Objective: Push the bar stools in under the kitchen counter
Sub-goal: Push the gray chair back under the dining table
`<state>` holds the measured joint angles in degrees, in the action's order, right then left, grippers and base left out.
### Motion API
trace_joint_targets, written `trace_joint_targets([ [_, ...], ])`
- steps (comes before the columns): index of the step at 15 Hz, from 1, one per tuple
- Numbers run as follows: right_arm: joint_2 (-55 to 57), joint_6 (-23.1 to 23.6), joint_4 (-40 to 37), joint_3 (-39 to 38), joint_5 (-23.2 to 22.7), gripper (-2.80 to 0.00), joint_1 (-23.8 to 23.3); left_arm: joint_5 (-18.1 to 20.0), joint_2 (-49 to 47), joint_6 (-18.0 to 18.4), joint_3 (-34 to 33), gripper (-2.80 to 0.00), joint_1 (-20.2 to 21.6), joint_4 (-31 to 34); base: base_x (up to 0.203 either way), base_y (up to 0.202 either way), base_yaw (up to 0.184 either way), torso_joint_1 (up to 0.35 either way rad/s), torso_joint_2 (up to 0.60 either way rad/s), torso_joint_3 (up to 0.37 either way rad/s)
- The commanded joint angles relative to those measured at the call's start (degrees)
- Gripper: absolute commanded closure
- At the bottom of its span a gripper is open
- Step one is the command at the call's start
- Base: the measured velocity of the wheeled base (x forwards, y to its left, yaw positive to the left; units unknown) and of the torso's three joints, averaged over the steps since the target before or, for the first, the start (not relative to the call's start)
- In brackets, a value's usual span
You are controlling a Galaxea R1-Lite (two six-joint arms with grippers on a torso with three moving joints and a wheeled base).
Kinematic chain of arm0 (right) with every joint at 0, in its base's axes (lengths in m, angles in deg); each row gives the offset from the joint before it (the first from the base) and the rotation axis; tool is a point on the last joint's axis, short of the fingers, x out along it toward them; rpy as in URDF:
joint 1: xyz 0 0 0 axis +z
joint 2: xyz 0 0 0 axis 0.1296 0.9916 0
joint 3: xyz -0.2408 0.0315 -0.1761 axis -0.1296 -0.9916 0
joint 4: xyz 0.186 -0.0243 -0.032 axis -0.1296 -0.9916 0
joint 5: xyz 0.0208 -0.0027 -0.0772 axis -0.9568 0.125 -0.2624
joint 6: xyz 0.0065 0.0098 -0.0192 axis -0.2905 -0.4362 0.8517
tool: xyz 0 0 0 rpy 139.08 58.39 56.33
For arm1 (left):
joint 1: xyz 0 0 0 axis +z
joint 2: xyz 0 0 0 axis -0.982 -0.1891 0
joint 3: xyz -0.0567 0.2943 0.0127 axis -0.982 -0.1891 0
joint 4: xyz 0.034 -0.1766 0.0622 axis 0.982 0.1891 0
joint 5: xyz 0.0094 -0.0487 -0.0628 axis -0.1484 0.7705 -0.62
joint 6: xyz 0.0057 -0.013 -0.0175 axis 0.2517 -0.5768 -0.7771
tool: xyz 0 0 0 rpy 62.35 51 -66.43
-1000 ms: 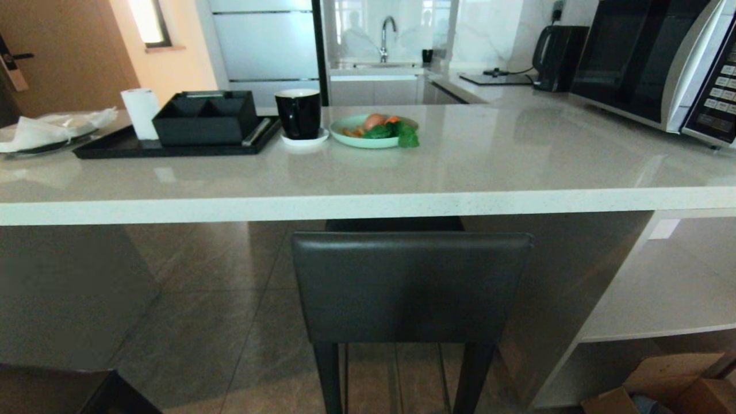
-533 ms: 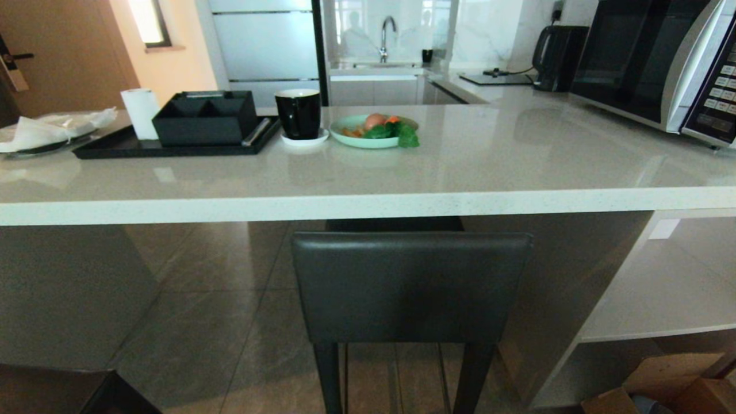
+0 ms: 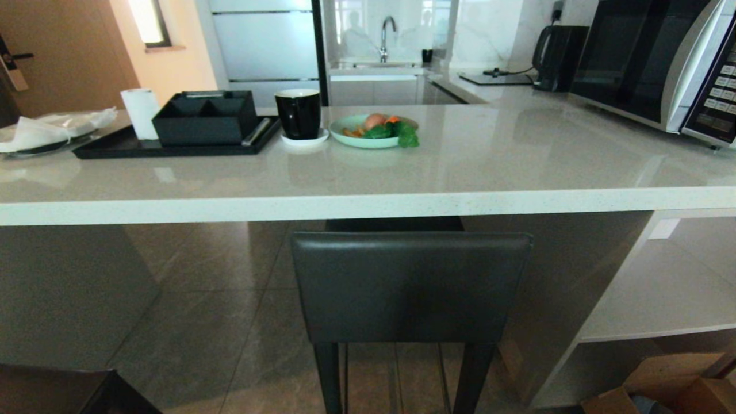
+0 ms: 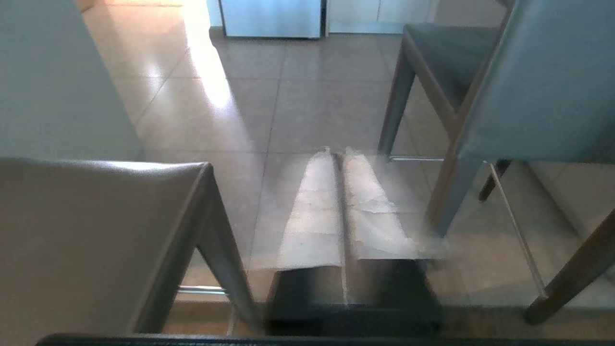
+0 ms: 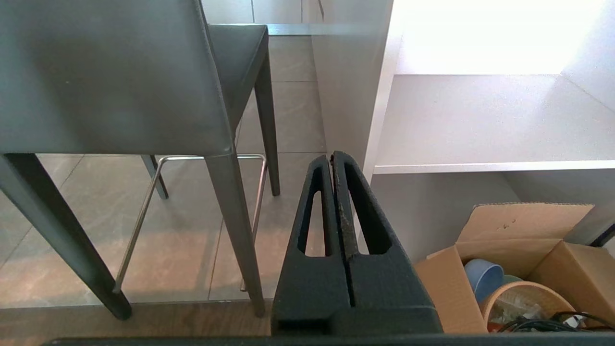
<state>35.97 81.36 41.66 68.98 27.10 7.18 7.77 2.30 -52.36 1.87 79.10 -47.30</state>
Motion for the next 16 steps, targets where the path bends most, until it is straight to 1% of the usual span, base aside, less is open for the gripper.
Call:
trace_joint_targets([
  [1,-0.02,-0.11,0.01,0.00,-0.03,0.00,0.00,-0.01,-0.13,-0.13,0.00,0.00,0.00,0.00,0.000,0.000,0.000,0.000,0.00,0.000],
  [7,-0.02,-0.22,0.01,0.00,-0.03,0.00,0.00,-0.01,-0.13,-0.34,0.00,0.00,-0.09,0.00,-0.009,0.000,0.000,0.000,0.00,0.001],
  [9,-0.02,-0.22,0.01,0.00,-0.03,0.00,0.00,-0.01,-0.13,-0.34,0.00,0.00,-0.09,0.00,-0.155,0.000,-0.001,0.009,0.00,-0.001],
  [16,-0.02,-0.22,0.01,0.00,-0.03,0.00,0.01,-0.01,-0.13,-0.34,0.00,0.00,-0.09,0.00,-0.198,0.000,-0.001,0.003,0.00,0.001],
])
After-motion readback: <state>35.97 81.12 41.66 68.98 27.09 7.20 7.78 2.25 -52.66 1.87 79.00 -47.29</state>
